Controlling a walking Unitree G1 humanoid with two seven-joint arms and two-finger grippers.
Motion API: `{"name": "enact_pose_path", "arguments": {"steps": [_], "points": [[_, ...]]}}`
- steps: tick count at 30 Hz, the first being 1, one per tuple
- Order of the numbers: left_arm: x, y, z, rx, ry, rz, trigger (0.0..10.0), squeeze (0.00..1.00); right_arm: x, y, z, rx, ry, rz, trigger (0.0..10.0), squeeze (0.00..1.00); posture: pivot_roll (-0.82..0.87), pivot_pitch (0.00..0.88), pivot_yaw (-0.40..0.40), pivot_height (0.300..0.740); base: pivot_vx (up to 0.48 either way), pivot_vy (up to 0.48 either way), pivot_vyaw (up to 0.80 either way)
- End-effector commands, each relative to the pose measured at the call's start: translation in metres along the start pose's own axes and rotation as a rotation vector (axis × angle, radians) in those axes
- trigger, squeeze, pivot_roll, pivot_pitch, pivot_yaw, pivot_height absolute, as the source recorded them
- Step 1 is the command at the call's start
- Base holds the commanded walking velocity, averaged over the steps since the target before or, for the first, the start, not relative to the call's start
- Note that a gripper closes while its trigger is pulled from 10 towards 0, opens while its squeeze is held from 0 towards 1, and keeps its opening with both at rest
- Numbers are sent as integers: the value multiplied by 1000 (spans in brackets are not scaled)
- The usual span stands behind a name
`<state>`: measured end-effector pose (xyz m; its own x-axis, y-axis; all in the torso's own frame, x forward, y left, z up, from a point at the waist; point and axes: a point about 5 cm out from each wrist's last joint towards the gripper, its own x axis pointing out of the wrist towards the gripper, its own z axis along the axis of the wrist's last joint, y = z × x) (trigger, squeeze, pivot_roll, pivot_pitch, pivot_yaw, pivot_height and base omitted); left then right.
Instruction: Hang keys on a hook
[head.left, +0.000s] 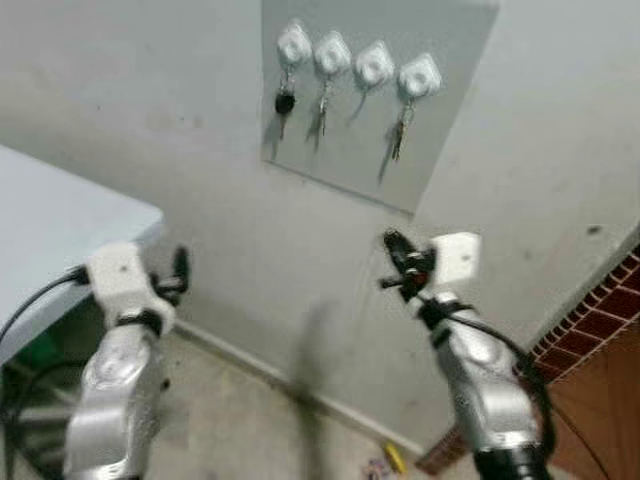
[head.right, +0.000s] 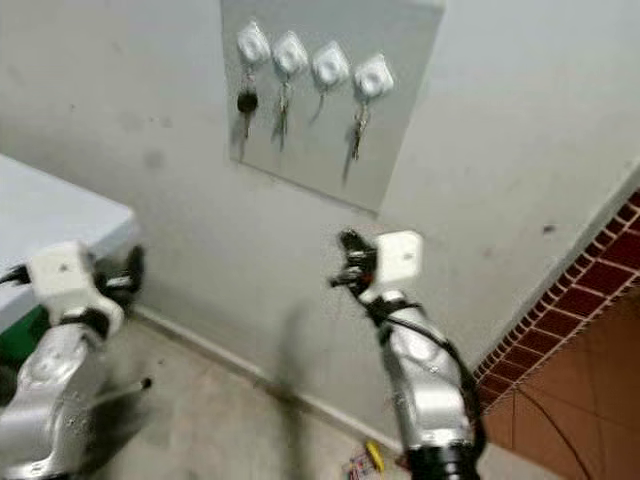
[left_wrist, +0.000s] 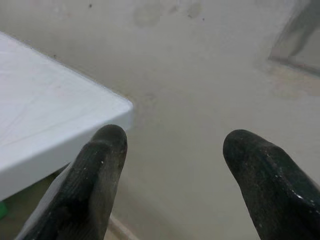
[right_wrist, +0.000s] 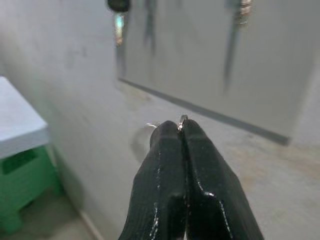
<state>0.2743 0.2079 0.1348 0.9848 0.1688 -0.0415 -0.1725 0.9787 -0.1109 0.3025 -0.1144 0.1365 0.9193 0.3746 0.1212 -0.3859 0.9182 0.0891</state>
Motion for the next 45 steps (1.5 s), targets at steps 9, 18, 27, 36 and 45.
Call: {"name": "enact_pose_path", "arguments": {"steps": [9, 18, 27, 36, 45], "points": [[0, -12, 3, 6, -28, -19, 10000, 0, -5, -13, 3, -14, -2, -39, 10000, 0, -59, 0, -61, 740, 97, 0, 0], [-1, -15, 3, 8, -36, -28, 10000, 0, -5, -13, 4, -19, 1, -26, 10000, 0, -61, 0, -63, 740, 0, 0, 0], [-2, -16, 2, 5, -33, -36, 10000, 0, -6, -13, 3, -26, 4, -29, 10000, 0, -62, 0, -65, 740, 0, 0, 0], [-3, -21, 1, 60, -26, -85, 10000, 0, -5, -10, 3, -33, 0, -11, 10000, 0, -59, 0, -62, 740, 0, 0, 0], [-10, -50, 2, 217, -55, -279, 10000, 0, 1, 0, 8, -48, -20, 88, 10000, 0, -58, 0, -58, 740, 0, 0, 0]]}}
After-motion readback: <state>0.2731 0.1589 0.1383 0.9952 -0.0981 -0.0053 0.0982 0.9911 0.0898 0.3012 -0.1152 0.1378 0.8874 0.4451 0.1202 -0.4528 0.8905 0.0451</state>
